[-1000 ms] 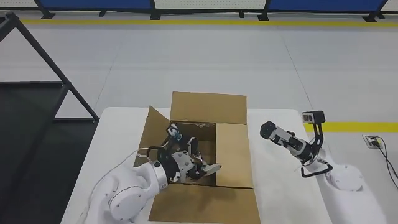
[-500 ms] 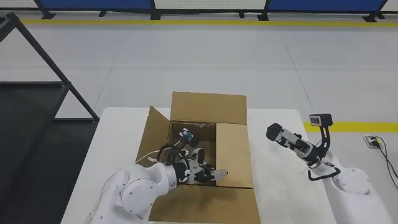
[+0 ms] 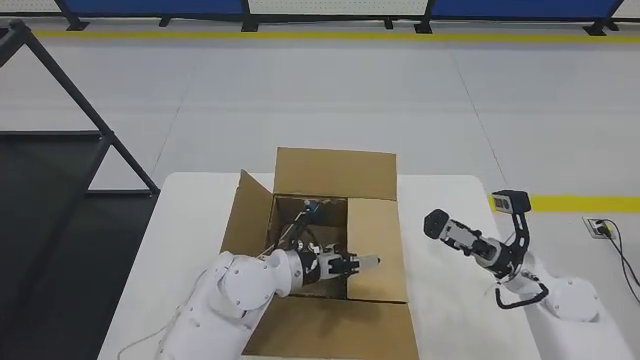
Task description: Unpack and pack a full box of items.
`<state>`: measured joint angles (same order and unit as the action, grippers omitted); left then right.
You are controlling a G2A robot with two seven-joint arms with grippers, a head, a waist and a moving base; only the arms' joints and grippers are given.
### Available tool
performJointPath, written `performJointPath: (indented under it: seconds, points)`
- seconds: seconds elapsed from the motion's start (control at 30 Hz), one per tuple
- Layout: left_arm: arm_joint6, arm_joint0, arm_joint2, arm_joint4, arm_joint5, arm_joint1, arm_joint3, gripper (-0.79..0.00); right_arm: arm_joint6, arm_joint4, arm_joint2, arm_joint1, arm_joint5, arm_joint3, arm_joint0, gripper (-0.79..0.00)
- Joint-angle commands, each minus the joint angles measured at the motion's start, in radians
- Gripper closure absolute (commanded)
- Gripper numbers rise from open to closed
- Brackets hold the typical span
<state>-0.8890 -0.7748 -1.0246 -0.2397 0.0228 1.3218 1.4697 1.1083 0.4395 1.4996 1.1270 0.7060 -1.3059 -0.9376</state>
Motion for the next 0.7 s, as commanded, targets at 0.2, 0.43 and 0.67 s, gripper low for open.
performJointPath:
  seconds: [0.2,0.43,0.67]
  points:
    - [0.007,0.059,0.024,0.121,0.036,0.017,-0.048,-0.785,0.059,0.073,0.013,-0.042,-0.053,-0.178,-0.094,-0.785]
    - [0.026,0.066,0.015,0.123,0.043,0.016,0.045,-0.785,0.049,0.094,0.006,-0.080,-0.043,-0.266,-0.139,-0.785]
    - [0.121,0.141,0.069,0.116,0.028,0.040,0.020,-0.785,0.020,0.146,0.023,-0.124,-0.014,-0.345,-0.194,-0.785]
